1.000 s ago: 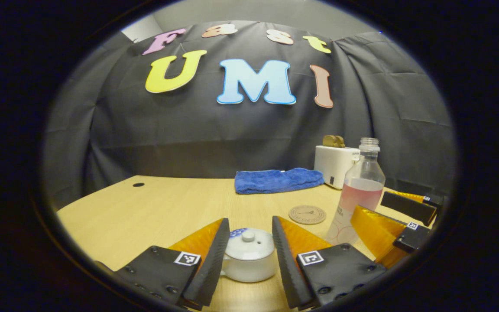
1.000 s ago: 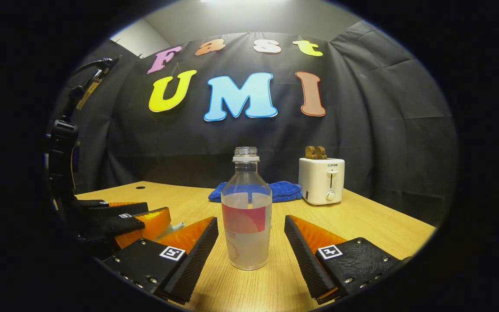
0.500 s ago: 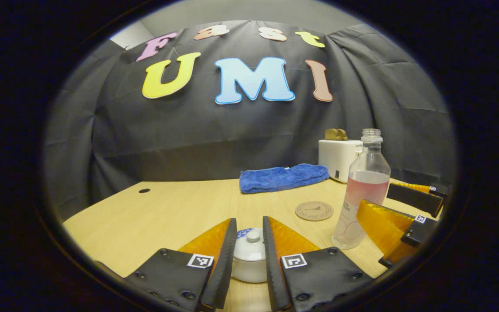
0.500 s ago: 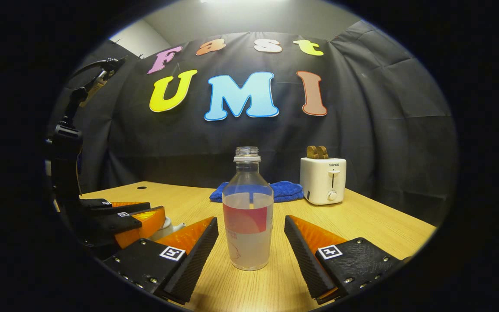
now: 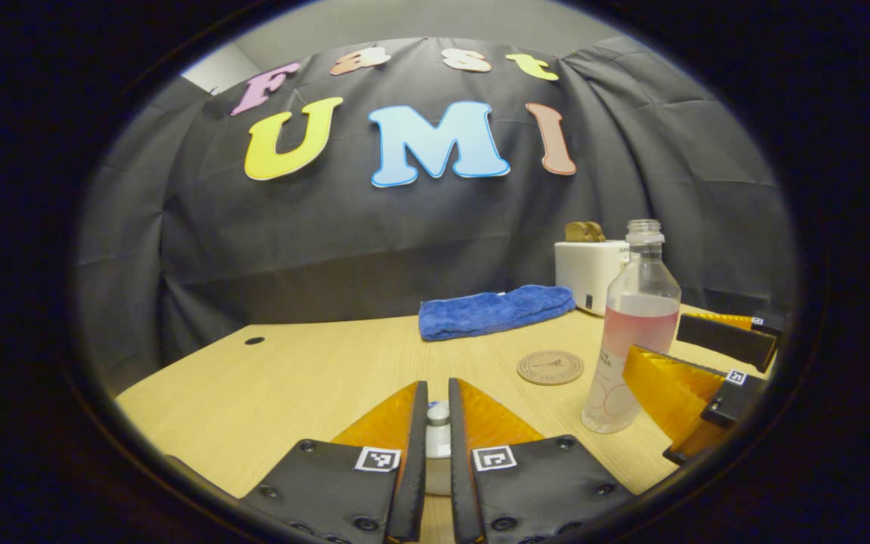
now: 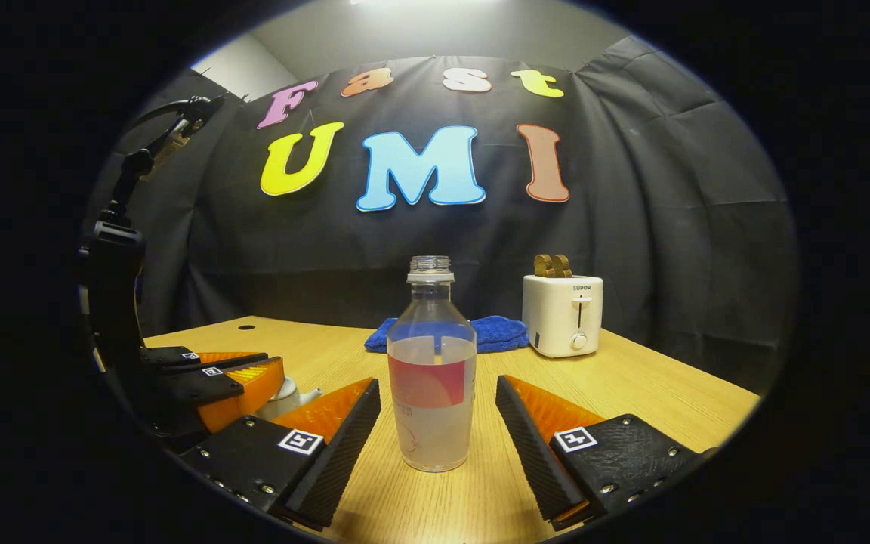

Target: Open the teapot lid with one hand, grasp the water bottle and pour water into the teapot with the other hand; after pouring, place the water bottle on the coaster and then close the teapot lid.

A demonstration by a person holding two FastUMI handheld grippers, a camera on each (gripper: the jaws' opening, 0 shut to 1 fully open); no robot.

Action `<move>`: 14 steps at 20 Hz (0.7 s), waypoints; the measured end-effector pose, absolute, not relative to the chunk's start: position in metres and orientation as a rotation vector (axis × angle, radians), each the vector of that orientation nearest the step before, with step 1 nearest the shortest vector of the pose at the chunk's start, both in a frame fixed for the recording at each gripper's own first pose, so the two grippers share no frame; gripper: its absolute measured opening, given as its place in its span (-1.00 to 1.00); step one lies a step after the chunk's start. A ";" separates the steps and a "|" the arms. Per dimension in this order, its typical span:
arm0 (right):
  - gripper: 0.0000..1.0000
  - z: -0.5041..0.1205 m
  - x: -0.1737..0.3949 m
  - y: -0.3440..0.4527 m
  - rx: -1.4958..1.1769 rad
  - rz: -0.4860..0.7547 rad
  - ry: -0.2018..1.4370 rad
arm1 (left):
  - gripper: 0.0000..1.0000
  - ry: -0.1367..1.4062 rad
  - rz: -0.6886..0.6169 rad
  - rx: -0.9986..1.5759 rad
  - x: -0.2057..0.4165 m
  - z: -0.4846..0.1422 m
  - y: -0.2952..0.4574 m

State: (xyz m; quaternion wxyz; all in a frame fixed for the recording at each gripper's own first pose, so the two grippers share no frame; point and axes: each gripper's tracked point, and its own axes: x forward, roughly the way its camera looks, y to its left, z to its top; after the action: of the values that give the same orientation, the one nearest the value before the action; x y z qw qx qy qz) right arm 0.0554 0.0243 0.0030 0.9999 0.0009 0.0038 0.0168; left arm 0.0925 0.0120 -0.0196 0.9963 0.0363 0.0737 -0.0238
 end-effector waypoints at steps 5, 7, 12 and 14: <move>0.91 0.003 0.056 0.024 0.003 0.034 0.008 | -0.55 0.144 -0.070 0.037 0.092 -0.019 0.013; 0.91 0.002 0.056 0.025 0.002 0.037 0.008 | -0.75 0.131 -0.066 0.025 0.093 -0.018 0.013; 0.91 0.003 0.058 0.025 0.002 0.040 0.007 | -0.75 0.117 -0.082 0.008 0.095 -0.017 0.012; 0.91 0.002 0.057 0.024 0.001 0.038 0.006 | -0.77 0.117 -0.092 0.008 0.096 -0.018 0.012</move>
State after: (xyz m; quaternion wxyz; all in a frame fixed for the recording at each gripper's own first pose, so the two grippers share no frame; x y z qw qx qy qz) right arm 0.0572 0.0245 0.0020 0.9998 0.0006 0.0032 0.0190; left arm 0.0963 0.0123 -0.0175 0.9972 0.0039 0.0586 -0.0458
